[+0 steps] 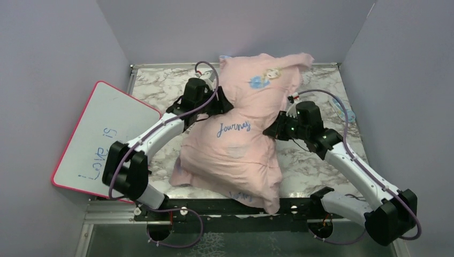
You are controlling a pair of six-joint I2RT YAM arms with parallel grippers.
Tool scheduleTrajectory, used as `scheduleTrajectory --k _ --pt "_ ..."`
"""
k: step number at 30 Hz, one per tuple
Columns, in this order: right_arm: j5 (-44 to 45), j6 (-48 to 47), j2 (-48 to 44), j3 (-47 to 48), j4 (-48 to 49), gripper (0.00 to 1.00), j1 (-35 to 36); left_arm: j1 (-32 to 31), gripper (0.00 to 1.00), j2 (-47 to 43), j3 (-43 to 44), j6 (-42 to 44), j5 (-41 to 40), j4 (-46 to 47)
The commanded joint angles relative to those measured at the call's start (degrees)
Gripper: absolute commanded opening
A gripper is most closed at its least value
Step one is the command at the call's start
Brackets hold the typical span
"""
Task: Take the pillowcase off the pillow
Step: Turn over the pillow at the center of the board.
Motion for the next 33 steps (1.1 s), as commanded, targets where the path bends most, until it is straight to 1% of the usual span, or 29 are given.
scheduleTrajectory --k 1,3,5,7,8,10,11,13,15,17,21,23,24,26,29,30,31,33 --pt "10.4 1.5 -6.9 -2.8 -4.8 0.33 0.6 -1.6 0.62 11.8 11.1 3.4 11.3 3.3" --pt "15.7 0.3 -7.7 -1.2 -9.6 0.56 0.6 -1.6 0.74 13.3 14.7 4.8 9.7 0.7" --pt "20.1 -1.4 -8.4 1.2 -12.8 0.62 0.6 -1.6 0.82 12.4 16.2 6.8 6.2 -2.6" --pt "22.2 -3.5 -9.5 3.7 -14.6 0.66 0.6 -1.4 0.89 10.1 15.7 8.2 1.7 -5.4" --pt "22.3 -4.6 -10.3 4.7 -14.5 0.68 0.6 -1.4 0.93 8.2 15.0 8.5 -0.7 -6.6" --pt "20.7 -6.7 -11.9 6.0 -13.3 0.72 0.6 -1.0 0.97 4.3 12.6 8.7 -5.6 -8.2" --pt "19.5 -7.5 -12.5 6.5 -12.7 0.73 0.6 -0.8 0.98 2.0 11.1 8.4 -7.8 -8.9" --pt "16.5 -8.5 -13.2 7.6 -11.4 0.76 0.6 -0.3 0.99 -2.5 8.0 7.7 -11.9 -9.8" --pt "11.2 -10.0 -13.2 8.4 -9.3 0.78 0.6 0.3 0.99 -6.8 4.9 6.4 -16.0 -11.2" --pt "5.1 -11.2 -12.2 9.5 -7.4 0.80 0.6 1.0 0.99 -11.0 1.8 4.9 -18.2 -12.4" --pt "-8.0 -12.2 -7.1 12.7 -5.0 0.80 0.7 1.8 0.99 -18.9 -4.8 2.0 -19.7 -14.7" --pt "-14.4 -12.9 -3.4 13.8 -4.1 0.80 1.0 1.9 0.99 -22.3 -8.8 0.9 -19.0 -15.2" --pt "-16.0 -13.4 -1.5 14.5 -4.2 0.79 1.7 1.9 0.99 -23.8 -10.1 0.4 -18.3 -15.5" --pt "-14.6 -15.2 2.2 17.0 -6.2 0.76 5.6 2.0 0.99 -26.2 -12.1 -0.8 -16.8 -16.3" --pt "-5.7 -18.9 6.4 21.2 -9.1 0.76 16.3 2.0 0.99 -29.8 -14.4 -2.6 -15.8 -17.6" --pt "-3.1 -19.7 7.5 22.3 -10.0 0.76 18.0 2.0 0.99 -30.9 -15.1 -3.1 -15.9 -17.9" --pt "0.2 -20.3 8.5 23.3 -10.8 0.76 21.3 2.0 0.99 -32.2 -15.8 -3.7 -16.3 -18.2" --pt "8.5 -22.3 11.0 25.0 -13.3 0.76 25.5 2.1 0.99 -34.0 -17.0 -4.5 -17.1 -18.5"
